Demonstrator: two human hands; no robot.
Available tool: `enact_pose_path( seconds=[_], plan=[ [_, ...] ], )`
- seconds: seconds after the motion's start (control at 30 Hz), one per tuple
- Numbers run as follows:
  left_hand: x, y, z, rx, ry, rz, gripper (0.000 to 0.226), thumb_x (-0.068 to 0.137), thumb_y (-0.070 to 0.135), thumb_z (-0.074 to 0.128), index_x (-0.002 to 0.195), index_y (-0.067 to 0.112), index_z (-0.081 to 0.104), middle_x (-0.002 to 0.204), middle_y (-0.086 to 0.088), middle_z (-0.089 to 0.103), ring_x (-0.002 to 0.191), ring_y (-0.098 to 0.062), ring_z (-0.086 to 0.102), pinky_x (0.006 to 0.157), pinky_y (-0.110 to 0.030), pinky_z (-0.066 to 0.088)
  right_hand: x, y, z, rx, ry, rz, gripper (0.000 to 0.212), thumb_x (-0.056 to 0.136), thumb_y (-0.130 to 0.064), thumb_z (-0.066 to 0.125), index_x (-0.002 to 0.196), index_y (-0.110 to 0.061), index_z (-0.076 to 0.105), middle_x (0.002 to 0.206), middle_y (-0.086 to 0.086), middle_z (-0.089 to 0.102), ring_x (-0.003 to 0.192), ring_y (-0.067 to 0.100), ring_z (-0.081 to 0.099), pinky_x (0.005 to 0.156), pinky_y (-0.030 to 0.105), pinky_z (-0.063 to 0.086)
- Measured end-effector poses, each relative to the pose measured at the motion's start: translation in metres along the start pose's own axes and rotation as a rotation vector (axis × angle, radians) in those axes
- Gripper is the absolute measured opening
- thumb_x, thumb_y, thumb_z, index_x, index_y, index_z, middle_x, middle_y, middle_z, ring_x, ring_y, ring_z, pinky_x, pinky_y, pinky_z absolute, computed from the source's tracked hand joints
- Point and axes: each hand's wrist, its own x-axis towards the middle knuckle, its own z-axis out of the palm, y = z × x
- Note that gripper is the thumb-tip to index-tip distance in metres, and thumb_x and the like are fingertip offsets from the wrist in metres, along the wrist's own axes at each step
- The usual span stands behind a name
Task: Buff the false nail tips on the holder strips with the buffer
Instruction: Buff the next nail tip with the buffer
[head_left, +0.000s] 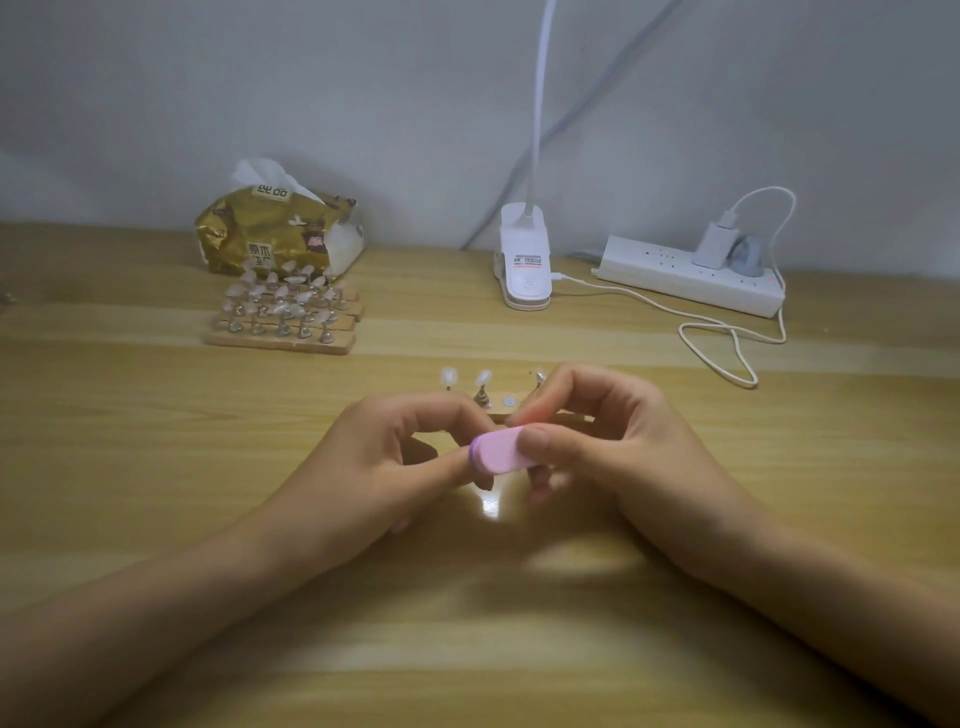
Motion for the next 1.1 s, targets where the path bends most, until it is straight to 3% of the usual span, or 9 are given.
enact_pose_path(
  seconds=[0.13,0.27,0.4,0.57,0.7,1.1],
  plan=[
    [0.0015,-0.0005,-0.0006,-0.013,0.008,-0.008,0.008,0.083,0.030,0.066,0.079,0.028,0.072,0.072,0.004,0.069,0.036,-0.003,0.038,0.038,-0.014,0.030,0.0016,-0.0008,-0.0034,0.004,0.086,-0.002,0.011,0.073,-0.014,0.079,0.069,-0.019,0.070,0.076,0.007,0.069,0.058,0.010,0.060,0.056,0.020,0.054],
    [0.0001,-0.0003,0.0003,0.001,-0.013,0.001,0.015,0.083,0.039,0.070,0.078,0.025,0.070,0.065,0.012,0.065,0.036,-0.002,0.039,0.039,-0.013,0.030,-0.0003,0.0007,-0.0007,-0.024,0.003,-0.015,0.012,0.077,-0.009,0.080,0.074,-0.016,0.070,0.079,0.007,0.070,0.060,0.011,0.062,0.057,0.020,0.055],
    [0.0007,-0.0016,-0.0013,-0.025,-0.001,0.003,0.008,0.083,0.031,0.067,0.079,0.026,0.072,0.076,0.003,0.070,0.037,-0.005,0.039,0.038,-0.014,0.030,0.0024,0.0003,-0.0041,0.014,0.103,0.017,0.008,0.072,-0.017,0.076,0.069,-0.019,0.070,0.076,0.007,0.066,0.060,0.010,0.059,0.057,0.021,0.055],
    [0.0003,-0.0030,-0.0010,-0.037,-0.012,0.008,0.010,0.085,0.032,0.066,0.082,0.025,0.072,0.078,0.004,0.071,0.037,-0.005,0.039,0.038,-0.013,0.031,0.0022,0.0003,-0.0069,0.095,0.145,0.009,0.008,0.073,-0.016,0.074,0.071,-0.016,0.067,0.079,0.009,0.064,0.059,0.010,0.058,0.057,0.021,0.055],
    [0.0009,-0.0028,-0.0007,-0.028,-0.001,0.010,0.014,0.083,0.039,0.070,0.080,0.026,0.071,0.078,0.002,0.070,0.037,-0.005,0.039,0.039,-0.013,0.031,-0.0005,0.0017,-0.0018,0.043,0.003,0.030,0.014,0.080,-0.007,0.077,0.074,-0.016,0.067,0.079,0.007,0.067,0.060,0.011,0.060,0.055,0.023,0.056],
    [0.0002,-0.0035,-0.0021,0.012,0.021,-0.010,0.013,0.080,0.039,0.071,0.080,0.026,0.071,0.067,0.003,0.065,0.038,-0.003,0.037,0.039,-0.015,0.029,-0.0005,0.0000,-0.0017,0.034,0.023,0.051,0.014,0.078,-0.010,0.079,0.073,-0.016,0.067,0.078,0.007,0.067,0.058,0.012,0.060,0.054,0.022,0.054]
  ],
)
